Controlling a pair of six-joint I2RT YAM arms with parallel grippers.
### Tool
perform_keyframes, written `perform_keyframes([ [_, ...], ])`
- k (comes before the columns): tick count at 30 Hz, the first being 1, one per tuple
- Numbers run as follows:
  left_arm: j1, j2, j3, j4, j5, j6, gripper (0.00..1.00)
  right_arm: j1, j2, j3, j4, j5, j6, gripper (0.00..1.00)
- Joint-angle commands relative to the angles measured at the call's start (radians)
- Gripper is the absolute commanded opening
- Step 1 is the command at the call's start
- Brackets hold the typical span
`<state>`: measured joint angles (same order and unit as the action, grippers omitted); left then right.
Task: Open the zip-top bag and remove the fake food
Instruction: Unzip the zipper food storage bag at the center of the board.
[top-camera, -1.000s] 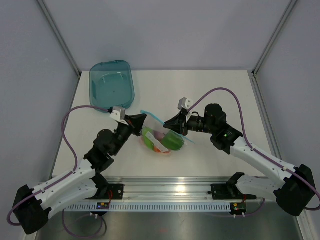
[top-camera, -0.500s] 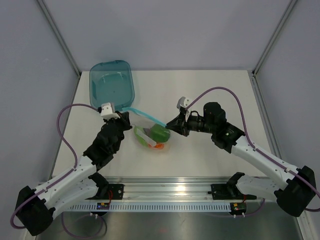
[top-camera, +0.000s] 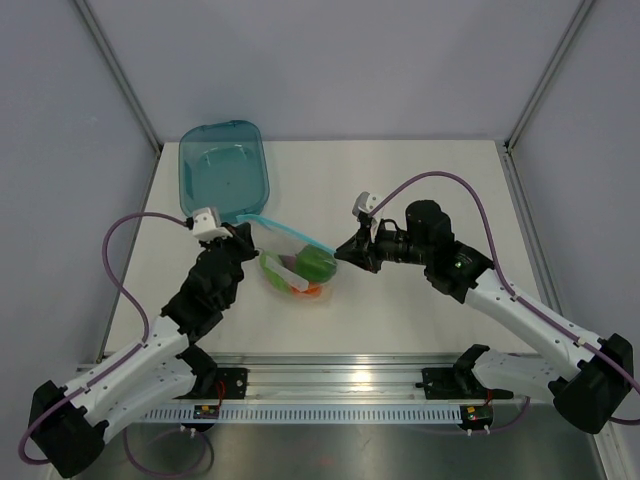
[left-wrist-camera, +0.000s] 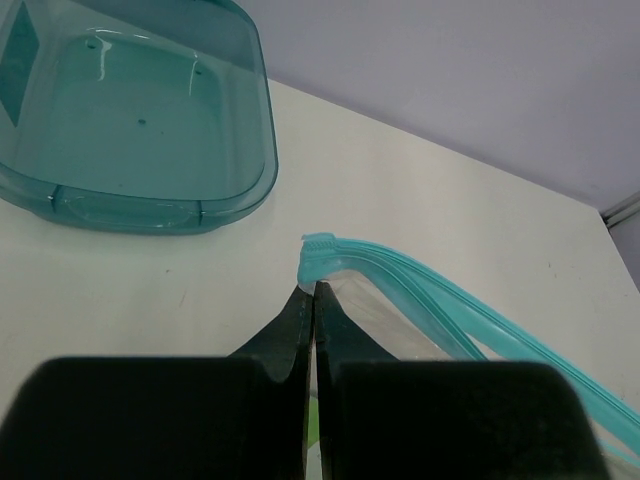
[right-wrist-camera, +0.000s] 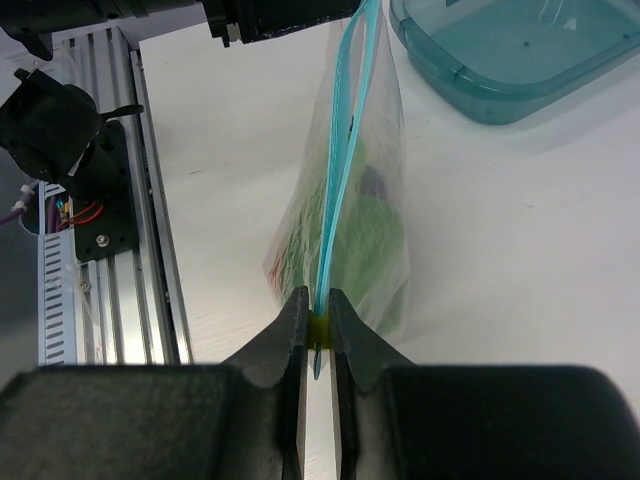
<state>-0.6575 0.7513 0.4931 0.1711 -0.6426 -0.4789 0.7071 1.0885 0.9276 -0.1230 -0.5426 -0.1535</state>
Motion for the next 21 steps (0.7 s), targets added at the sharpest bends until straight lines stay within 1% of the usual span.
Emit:
perform_keyframes([
  [1,0.024,0.016,0.002,0.041,-0.091,0.025,0.0,0.006,-0.03,0.043,-0.026,-0.01,-0.008,0.03],
  [4,0.024,0.02,-0.005,0.067,-0.063,0.039,0.0,0.008,-0.035,0.028,0.006,-0.017,0.006,0.22],
  [8,0.024,0.022,-0.016,0.114,-0.002,0.069,0.0,0.008,-0.036,0.022,0.029,-0.008,0.026,0.25],
  [9,0.024,0.025,-0.021,0.143,0.036,0.082,0.0,0.006,-0.036,0.022,0.034,-0.01,0.029,0.27],
  [12,0.024,0.034,-0.019,0.153,0.06,0.092,0.0,0.006,-0.041,0.011,0.081,0.003,0.061,0.39],
  [14,0.024,0.036,-0.019,0.156,0.061,0.092,0.0,0.005,-0.047,0.002,0.111,0.027,0.095,0.45],
  [16,0.024,0.034,-0.025,0.169,0.072,0.094,0.0,0.008,-0.055,-0.007,0.167,0.087,0.127,0.46],
  [17,0.024,0.031,-0.033,0.177,0.08,0.102,0.0,0.006,-0.055,-0.007,0.196,0.119,0.188,0.47],
  [18,0.024,0.029,-0.036,0.192,0.101,0.108,0.0,0.006,-0.056,-0.001,0.201,0.166,0.209,0.47],
  [19,0.024,0.026,-0.037,0.195,0.11,0.112,0.0,0.008,-0.053,0.005,0.201,0.177,0.239,0.47],
  [21,0.024,0.023,-0.041,0.208,0.136,0.12,0.0,0.008,-0.045,0.016,0.188,0.182,0.249,0.45],
])
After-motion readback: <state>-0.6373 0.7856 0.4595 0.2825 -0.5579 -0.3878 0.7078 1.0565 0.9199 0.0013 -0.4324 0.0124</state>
